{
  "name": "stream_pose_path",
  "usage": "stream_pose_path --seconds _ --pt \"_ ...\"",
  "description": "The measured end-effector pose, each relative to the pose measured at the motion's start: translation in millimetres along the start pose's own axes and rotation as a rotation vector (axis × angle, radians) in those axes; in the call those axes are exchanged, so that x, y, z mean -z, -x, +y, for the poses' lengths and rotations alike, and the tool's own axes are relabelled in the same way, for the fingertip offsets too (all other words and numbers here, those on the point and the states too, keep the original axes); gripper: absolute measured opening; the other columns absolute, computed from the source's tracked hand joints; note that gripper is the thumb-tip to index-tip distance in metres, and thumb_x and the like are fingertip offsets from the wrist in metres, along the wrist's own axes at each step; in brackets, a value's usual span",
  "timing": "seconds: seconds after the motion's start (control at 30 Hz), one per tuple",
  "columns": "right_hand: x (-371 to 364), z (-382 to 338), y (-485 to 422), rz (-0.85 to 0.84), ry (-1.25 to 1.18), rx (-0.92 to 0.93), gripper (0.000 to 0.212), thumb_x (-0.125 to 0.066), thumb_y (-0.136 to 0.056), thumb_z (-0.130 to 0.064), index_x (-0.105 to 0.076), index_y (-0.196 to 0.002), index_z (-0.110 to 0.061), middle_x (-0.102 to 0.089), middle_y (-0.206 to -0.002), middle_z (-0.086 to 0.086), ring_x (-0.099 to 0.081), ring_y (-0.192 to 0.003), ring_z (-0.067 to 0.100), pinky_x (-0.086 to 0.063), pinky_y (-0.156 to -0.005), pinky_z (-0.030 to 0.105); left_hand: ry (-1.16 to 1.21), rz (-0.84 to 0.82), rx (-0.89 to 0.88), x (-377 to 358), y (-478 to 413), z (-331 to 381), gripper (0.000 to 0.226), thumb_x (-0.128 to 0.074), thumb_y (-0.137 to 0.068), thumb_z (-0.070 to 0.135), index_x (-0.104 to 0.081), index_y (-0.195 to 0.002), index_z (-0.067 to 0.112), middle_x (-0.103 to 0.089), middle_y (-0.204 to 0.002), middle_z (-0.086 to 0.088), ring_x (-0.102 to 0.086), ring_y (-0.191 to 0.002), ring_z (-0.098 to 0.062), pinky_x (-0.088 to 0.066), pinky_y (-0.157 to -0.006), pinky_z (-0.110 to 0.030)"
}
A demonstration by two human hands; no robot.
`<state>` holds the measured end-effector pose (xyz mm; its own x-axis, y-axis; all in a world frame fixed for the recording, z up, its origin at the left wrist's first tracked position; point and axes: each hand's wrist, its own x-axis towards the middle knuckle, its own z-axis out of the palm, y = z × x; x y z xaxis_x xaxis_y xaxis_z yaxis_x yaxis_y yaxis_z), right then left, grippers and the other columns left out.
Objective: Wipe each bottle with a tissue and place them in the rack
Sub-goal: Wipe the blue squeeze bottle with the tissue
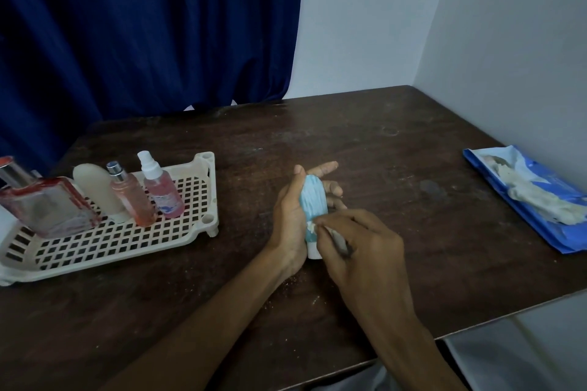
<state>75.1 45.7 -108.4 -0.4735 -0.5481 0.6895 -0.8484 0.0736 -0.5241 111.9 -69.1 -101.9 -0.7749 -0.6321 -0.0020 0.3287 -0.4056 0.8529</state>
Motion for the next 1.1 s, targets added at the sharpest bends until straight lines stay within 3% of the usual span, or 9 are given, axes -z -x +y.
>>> stream_pose_path --seconds 0.13,0.23,0.33,0.5,0.67,0.77,0.93,1.1 --pt "2 -1 8 -0.03 0.021 0.044 0.012 -0.069 -0.086 -0.02 -0.079 -0.09 -0.014 -0.069 -0.09 -0.004 -0.065 -0.079 0.007 -0.051 -0.07 0.017 0.013 0.0 0.001 0 1 2 0.057 -0.028 -0.104 0.049 -0.06 -0.128 0.008 -0.062 -0.077 -0.005 -0.057 -0.061 -0.017 -0.053 -0.06 -0.031" --pt "6 6 5 -0.01 0.008 0.014 0.014 -0.081 -0.079 -0.006 -0.079 -0.09 -0.014 -0.07 -0.09 -0.002 -0.066 -0.078 0.008 -0.052 -0.07 0.018 -0.014 0.0 -0.004 0 1 3 0.056 -0.03 -0.104 0.048 -0.061 -0.128 0.009 -0.061 -0.077 -0.004 -0.057 -0.061 -0.015 -0.052 -0.06 -0.029" --pt "5 5 -8 0.008 0.021 0.009 0.015 -0.078 -0.081 -0.005 -0.078 -0.094 -0.012 -0.071 -0.093 -0.001 -0.066 -0.081 0.008 -0.055 -0.072 0.02 -0.019 -0.021 0.003 -1 3 0 0.056 -0.032 -0.102 0.05 -0.061 -0.128 0.01 -0.06 -0.078 -0.005 -0.056 -0.064 -0.015 -0.05 -0.063 -0.03" --pt "1 -1 -6 -0.026 -0.021 0.03 0.013 -0.073 -0.084 -0.014 -0.079 -0.095 -0.015 -0.071 -0.096 -0.003 -0.066 -0.084 0.005 -0.052 -0.076 0.014 0.006 -0.025 0.033 0 5 -2 0.058 -0.033 -0.1 0.053 -0.063 -0.127 0.012 -0.061 -0.077 -0.004 -0.059 -0.065 -0.013 -0.052 -0.067 -0.029" --pt "5 3 -11 0.021 -0.034 -0.015 0.01 -0.076 -0.084 -0.008 -0.079 -0.091 -0.014 -0.071 -0.092 -0.004 -0.067 -0.08 0.005 -0.053 -0.072 0.017 -0.026 -0.049 0.039 1 3 0 0.058 -0.031 -0.101 0.053 -0.061 -0.13 0.013 -0.061 -0.08 -0.004 -0.059 -0.066 -0.014 -0.052 -0.067 -0.03" --pt "-2 -1 -19 0.017 0.008 -0.013 0.012 -0.075 -0.084 -0.005 -0.079 -0.094 -0.011 -0.071 -0.093 0.0 -0.066 -0.082 0.006 -0.049 -0.078 0.009 -0.094 -0.038 0.019 2 4 -1 0.058 -0.027 -0.103 0.053 -0.066 -0.126 0.016 -0.062 -0.083 -0.005 -0.062 -0.074 -0.016 -0.054 -0.073 -0.031" --pt "-2 -5 -9 0.006 0.02 0.045 0.018 -0.066 -0.084 -0.02 -0.079 -0.094 -0.012 -0.071 -0.092 -0.001 -0.066 -0.08 0.007 -0.049 -0.077 0.011 -0.064 -0.038 0.011 0 4 -1 0.06 -0.03 -0.101 0.055 -0.061 -0.132 0.014 -0.061 -0.08 -0.005 -0.057 -0.072 -0.016 -0.051 -0.076 -0.034" --pt "0 -3 -21 0.022 0.073 0.017 0.01 -0.075 -0.082 -0.007 -0.078 -0.091 -0.012 -0.071 -0.09 -0.001 -0.064 -0.079 0.006 -0.046 -0.072 0.008 -0.22 -0.031 -0.044 -1 5 -1 0.058 -0.024 -0.104 0.053 -0.064 -0.129 0.019 -0.066 -0.084 -0.003 -0.066 -0.079 -0.016 -0.056 -0.078 -0.031"
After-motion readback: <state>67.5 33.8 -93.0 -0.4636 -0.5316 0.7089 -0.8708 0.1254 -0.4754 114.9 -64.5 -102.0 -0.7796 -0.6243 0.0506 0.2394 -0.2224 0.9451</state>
